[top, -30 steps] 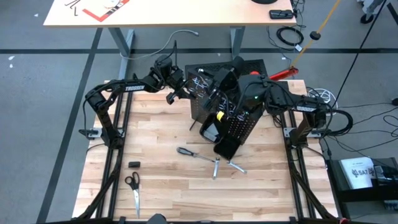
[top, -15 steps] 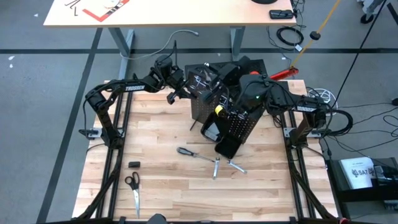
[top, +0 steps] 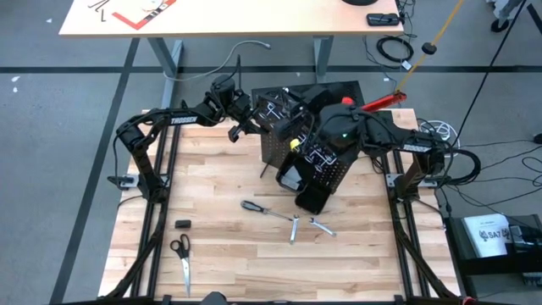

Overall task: Hang tools onto peg board
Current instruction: Unhang the pliers from the pegboard

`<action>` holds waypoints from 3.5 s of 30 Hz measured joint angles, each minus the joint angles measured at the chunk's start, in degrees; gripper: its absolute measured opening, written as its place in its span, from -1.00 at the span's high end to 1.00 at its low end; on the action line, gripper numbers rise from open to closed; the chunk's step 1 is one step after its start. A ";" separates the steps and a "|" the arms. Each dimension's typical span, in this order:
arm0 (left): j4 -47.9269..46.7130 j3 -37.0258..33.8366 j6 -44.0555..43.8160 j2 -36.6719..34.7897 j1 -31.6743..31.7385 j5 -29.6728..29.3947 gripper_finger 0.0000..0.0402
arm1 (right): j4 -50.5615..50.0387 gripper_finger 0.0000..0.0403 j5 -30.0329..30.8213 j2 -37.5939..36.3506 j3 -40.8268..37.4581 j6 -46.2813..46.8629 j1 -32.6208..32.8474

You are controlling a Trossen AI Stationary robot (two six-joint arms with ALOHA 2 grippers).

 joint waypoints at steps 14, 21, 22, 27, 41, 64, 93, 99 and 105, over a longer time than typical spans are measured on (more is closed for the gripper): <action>0.39 -0.04 0.29 -0.04 -0.25 -0.01 0.58 | -0.32 0.94 -1.94 0.42 -0.22 -6.39 0.63; 0.44 -0.04 0.32 -0.04 -0.31 0.30 0.58 | -0.60 0.94 -8.91 0.09 0.17 -14.09 0.57; 0.44 -0.04 0.36 -0.04 -0.36 0.42 0.58 | -0.63 0.94 -10.13 0.07 0.17 -14.93 0.54; 0.46 -0.04 0.44 -0.05 -0.51 0.61 0.58 | -0.70 0.94 -14.05 -0.01 0.24 -19.89 0.37; 0.55 -0.02 0.55 -0.04 -0.55 2.44 0.58 | -0.65 0.94 -22.08 -0.04 0.31 -28.54 -0.22; 11.31 -0.25 3.59 0.17 -0.52 3.37 0.58 | 0.28 0.94 -28.65 0.08 0.28 -30.72 0.47; 12.06 -0.02 8.04 0.11 -0.23 6.40 0.59 | -1.22 0.94 -28.80 0.20 0.20 -24.24 1.73; 10.88 0.02 8.48 0.00 -0.24 6.75 0.59 | -2.91 0.94 -28.52 0.17 0.23 -26.09 2.36; 9.84 0.07 8.46 -0.09 -0.26 6.77 0.59 | -5.53 0.94 -28.52 0.00 0.35 -26.50 2.36</action>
